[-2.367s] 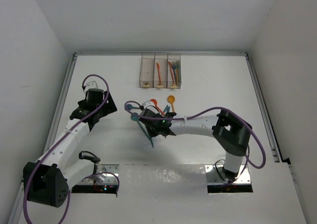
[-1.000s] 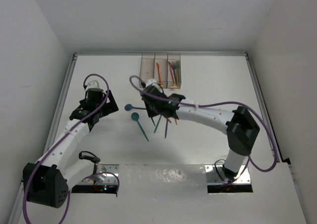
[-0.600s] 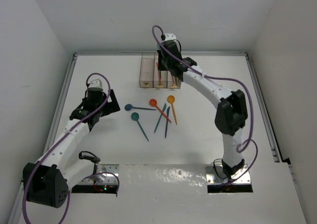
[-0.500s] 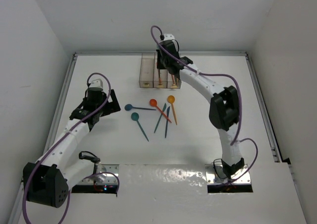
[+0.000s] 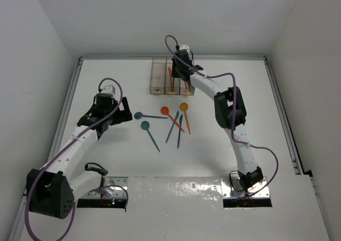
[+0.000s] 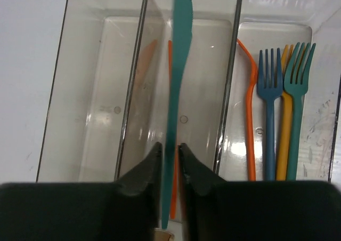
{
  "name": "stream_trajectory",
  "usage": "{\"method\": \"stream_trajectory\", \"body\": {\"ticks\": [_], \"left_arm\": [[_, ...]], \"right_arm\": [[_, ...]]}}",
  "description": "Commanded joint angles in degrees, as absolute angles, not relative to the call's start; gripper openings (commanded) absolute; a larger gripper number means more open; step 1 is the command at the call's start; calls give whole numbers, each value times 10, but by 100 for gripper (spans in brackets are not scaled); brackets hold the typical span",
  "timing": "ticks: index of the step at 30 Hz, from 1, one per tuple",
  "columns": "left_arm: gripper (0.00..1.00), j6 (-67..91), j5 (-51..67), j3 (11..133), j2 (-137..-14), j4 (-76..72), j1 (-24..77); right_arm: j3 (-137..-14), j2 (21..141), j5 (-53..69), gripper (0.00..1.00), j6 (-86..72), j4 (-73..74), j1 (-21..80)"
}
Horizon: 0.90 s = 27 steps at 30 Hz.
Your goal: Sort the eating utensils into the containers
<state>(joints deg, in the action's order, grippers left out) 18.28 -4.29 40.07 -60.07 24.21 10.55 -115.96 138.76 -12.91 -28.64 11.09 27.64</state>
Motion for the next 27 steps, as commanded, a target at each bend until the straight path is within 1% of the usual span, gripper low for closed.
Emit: {"method": "stream_trajectory", "body": {"ticks": [1, 2, 4, 6, 7, 9, 10, 11, 12, 14, 15, 18, 20, 21, 24, 27], "left_arm": [[94, 174, -31, 409, -602, 217, 112], [94, 174, -30, 409, -602, 217, 112], [94, 173, -27, 409, -603, 215, 112], [94, 171, -20, 409, -603, 214, 112], [94, 171, -15, 408, -603, 211, 112], [94, 172, -9, 409, -602, 209, 112], [94, 173, -9, 409, -603, 210, 112], [94, 174, -12, 410, -603, 210, 112], [94, 175, -14, 411, -602, 211, 112], [94, 177, -22, 412, -599, 216, 113], [94, 178, -27, 413, -599, 220, 114], [94, 184, -44, 414, -596, 223, 114], [94, 186, -50, 416, -597, 225, 114], [94, 186, -52, 416, -597, 226, 114], [94, 189, -51, 416, -599, 227, 114], [94, 191, -54, 417, -599, 228, 114]], "right_arm": [[-1178, 1370, -106, 29, -286, 82, 272], [-1175, 1365, -105, 33, -282, 84, 272], [-1152, 1331, -105, 38, -276, 89, 272], [-1119, 1295, -109, 39, -275, 82, 273], [-1075, 1252, -110, 39, -276, 71, 273], [-1007, 1207, -133, 36, -286, 75, 276], [-982, 1184, -143, 34, -292, 79, 279], [-960, 1142, -151, 28, -301, 86, 280], [-913, 1122, -159, 25, -307, 97, 287], [-863, 1065, -181, 22, -322, 118, 294], [-819, 1049, -184, 21, -330, 137, 306], [-748, 1002, -197, 20, -348, 181, 341], [-718, 983, -213, 22, -362, 199, 380], [-695, 980, -218, 27, -366, 220, 394], [-654, 977, -217, 31, -411, 246, 439], [-610, 979, -218, 32, -463, 242, 476]]}}
